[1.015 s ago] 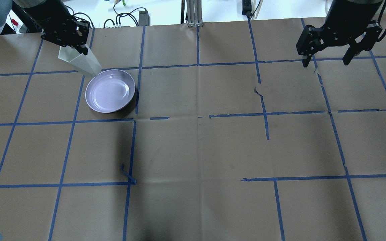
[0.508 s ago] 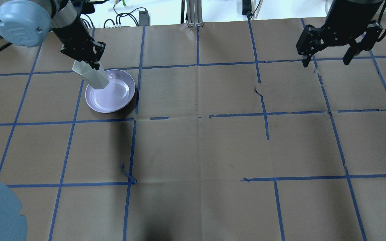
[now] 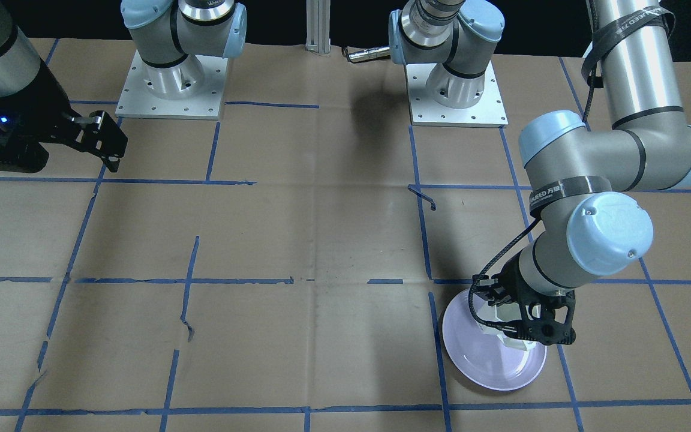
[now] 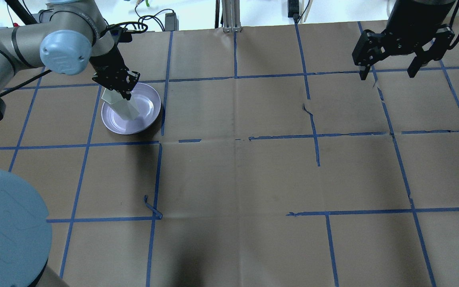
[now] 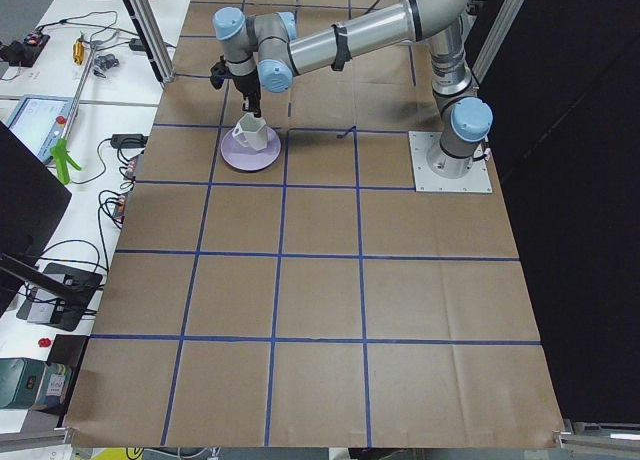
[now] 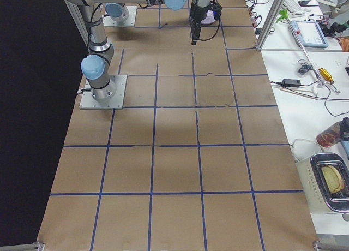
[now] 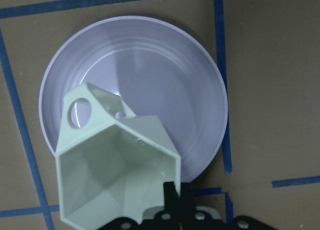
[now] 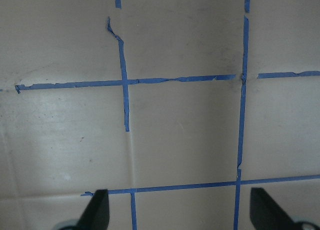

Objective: Flip cup and place on plate
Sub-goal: 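Lower the mug onto the plate and open the left gripper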

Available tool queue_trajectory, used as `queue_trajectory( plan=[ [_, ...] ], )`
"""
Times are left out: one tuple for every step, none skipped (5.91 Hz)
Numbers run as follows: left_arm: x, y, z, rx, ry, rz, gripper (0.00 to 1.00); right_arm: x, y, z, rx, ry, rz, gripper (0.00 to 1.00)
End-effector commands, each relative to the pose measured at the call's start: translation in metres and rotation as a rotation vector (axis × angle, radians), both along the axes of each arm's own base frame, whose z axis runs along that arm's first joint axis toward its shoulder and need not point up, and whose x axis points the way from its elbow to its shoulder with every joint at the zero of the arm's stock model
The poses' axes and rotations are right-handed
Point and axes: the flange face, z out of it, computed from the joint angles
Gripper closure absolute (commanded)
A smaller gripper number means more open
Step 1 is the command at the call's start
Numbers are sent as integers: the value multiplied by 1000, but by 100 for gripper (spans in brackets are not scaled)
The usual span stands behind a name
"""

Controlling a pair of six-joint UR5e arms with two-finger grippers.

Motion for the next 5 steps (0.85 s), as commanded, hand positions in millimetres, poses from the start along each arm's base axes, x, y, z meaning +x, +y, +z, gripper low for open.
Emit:
queue_trajectory(
  plan=[
    [-8,-2,-12,5,-3,-11,99,0,0,0,-1,0,0,0],
    [-3,-2,-13,7,-46,-16,95,0,0,0,-1,0,0,0],
    [-3,-3,-11,-7,-53,-13,45,0,0,0,-1,0,0,0],
    [-2,-4,-8,-17,-58,-11,6,0,0,0,0,0,0,0],
    [-3,-2,18,-60,-65,-6,1,0,0,0,0,0,0,0]
  ],
)
